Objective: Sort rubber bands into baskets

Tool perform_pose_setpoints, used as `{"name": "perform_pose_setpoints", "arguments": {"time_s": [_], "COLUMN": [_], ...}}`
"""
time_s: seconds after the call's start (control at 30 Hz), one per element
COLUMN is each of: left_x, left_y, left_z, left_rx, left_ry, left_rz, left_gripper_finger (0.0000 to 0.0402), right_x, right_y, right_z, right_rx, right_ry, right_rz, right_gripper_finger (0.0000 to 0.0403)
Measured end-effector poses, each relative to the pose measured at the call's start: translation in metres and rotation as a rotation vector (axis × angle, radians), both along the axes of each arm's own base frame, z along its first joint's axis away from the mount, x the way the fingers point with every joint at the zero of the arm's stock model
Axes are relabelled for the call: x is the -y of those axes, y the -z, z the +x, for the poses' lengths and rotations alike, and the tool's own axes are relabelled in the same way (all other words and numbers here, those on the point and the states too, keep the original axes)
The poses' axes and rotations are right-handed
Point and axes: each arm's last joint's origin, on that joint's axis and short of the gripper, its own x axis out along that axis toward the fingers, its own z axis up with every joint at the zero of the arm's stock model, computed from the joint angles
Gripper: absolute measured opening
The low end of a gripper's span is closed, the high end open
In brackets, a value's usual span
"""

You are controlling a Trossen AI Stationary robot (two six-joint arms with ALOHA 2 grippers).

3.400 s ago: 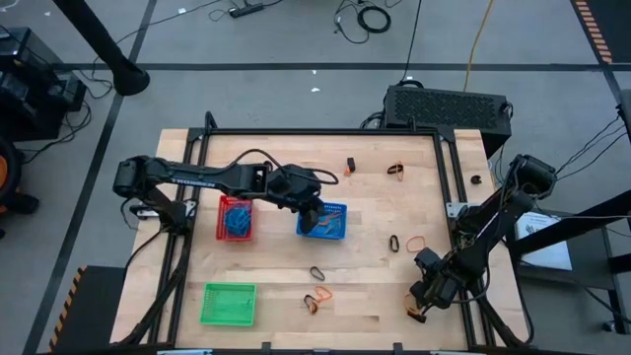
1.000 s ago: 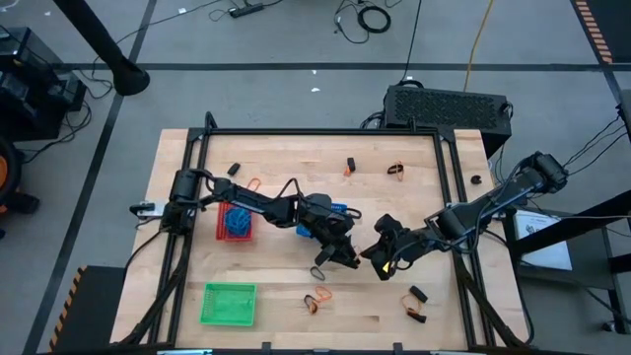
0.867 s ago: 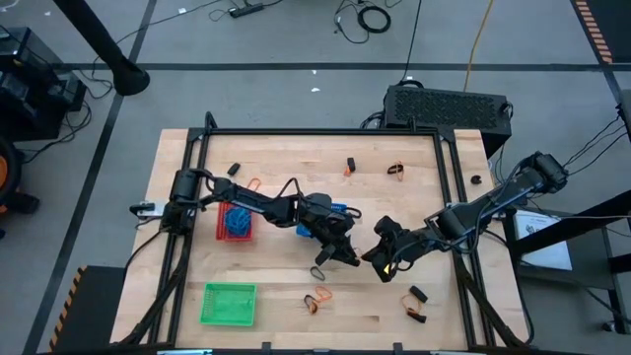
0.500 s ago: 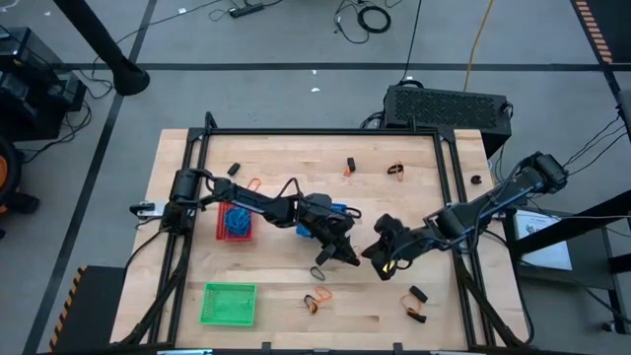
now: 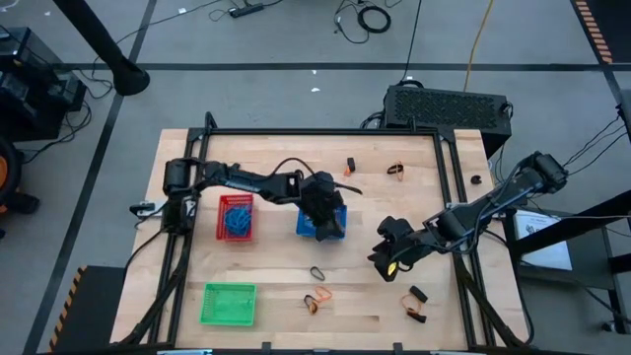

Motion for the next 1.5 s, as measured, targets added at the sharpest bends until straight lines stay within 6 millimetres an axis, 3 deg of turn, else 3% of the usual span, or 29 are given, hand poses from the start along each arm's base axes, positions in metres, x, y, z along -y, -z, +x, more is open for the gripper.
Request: {"name": "perform_pose_setpoints", "arguments": {"time_s": [0.17,0.33,0.6,0.9,1.1,1.33,1.5], "left_x": [-0.012,-0.010,-0.001,0.010,0.009,0.008,0.022], "left_y": [0.014,0.020,0.016,-0.003,-0.010,-0.015,-0.026], "left_z": [-0.014,-0.020,-0.014,-0.006,-0.009,-0.011,-0.005], "left_rx": [-0.203,-0.295,-0.233,-0.159,-0.239,-0.290,-0.238], "left_ry": [-0.124,-0.193,-0.171,-0.070,-0.070,-0.067,-0.013], "left_rz": [0.151,0.257,0.301,0.424,0.560,0.557,0.510], "left_gripper_finger": [0.0001,0.0002,0.0042,0.0122,0.0167,0.0178,0.0178], "right_x": [-0.003,-0.009,-0.018,-0.017,-0.018,-0.017,-0.018], "right_y": [0.005,0.015,0.032,0.032,0.032,0.032,0.032], "right_z": [0.006,0.017,0.035,0.039,0.039,0.039,0.039], "right_rx": [0.003,0.007,0.029,0.049,0.051,0.051,0.048], "right_ry": [-0.009,-0.016,-0.023,-0.025,-0.031,-0.030,-0.010], "right_rz": [-0.012,-0.021,-0.002,-0.004,-0.007,-0.007,0.017], "right_gripper_finger": [0.0160,0.0160,0.0160,0.0160,0.0160,0.0160,0.0160]}}
